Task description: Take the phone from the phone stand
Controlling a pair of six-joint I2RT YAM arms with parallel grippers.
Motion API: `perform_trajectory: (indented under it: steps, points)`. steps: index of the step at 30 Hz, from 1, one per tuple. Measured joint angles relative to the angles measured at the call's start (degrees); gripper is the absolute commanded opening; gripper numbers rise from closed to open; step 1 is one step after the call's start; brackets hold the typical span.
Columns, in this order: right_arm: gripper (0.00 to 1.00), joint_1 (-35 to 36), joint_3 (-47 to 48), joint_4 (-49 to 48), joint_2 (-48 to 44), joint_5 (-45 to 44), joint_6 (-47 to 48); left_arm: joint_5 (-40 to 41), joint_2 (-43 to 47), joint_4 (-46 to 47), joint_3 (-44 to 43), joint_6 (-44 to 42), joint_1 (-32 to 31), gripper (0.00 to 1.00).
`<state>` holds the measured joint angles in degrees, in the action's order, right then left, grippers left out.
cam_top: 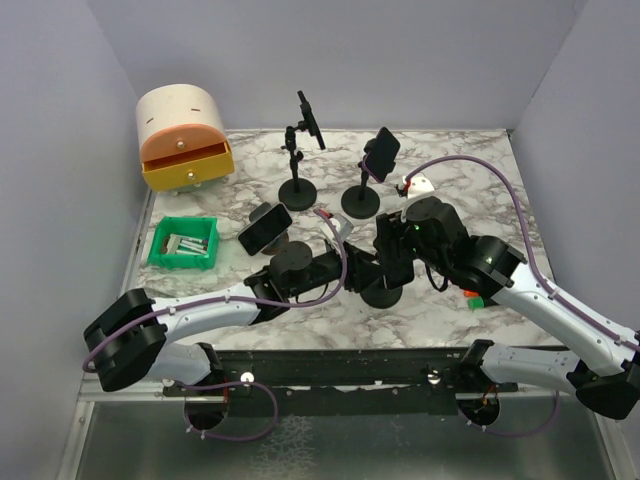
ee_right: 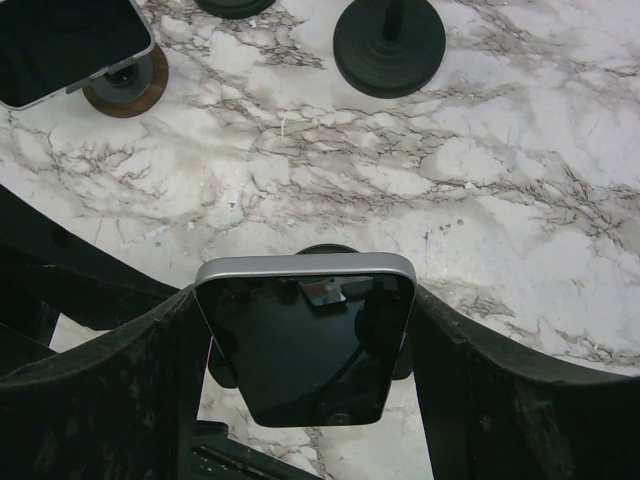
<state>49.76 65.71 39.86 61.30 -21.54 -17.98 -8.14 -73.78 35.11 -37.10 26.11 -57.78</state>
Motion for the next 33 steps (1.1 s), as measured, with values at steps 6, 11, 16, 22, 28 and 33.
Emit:
perform_trajectory:
  steps: [6,11,16,22,28,33]
  points:
    - [0.46,0.0,0.0,0.0,0.0,0.0,0.0,-0.7,-1.4,1.7,-0.5,0.4,0.0,0.46]
    - [0.46,0.0,0.0,0.0,0.0,0.0,0.0,-1.1,-2.4,2.8,-0.7,0.7,0.0,0.38]
    - [0.45,0.0,-0.2,0.1,-0.2,0.0,0.0,-1.1,-3.3,3.4,-0.7,0.9,0.2,0.31]
    - [0.45,0.0,-0.5,0.1,-0.8,0.0,-0.1,-1.3,-3.5,3.6,-0.7,1.1,0.2,0.23]
    - [0.73,0.0,-1.2,-0.4,-1.3,0.1,-0.3,-1.4,-3.5,3.7,-0.7,1.1,0.2,0.12]
    - [0.95,-0.1,-2.0,-1.0,-1.8,1.0,-1.1,-1.5,-3.5,3.8,-0.6,1.1,0.2,0.04]
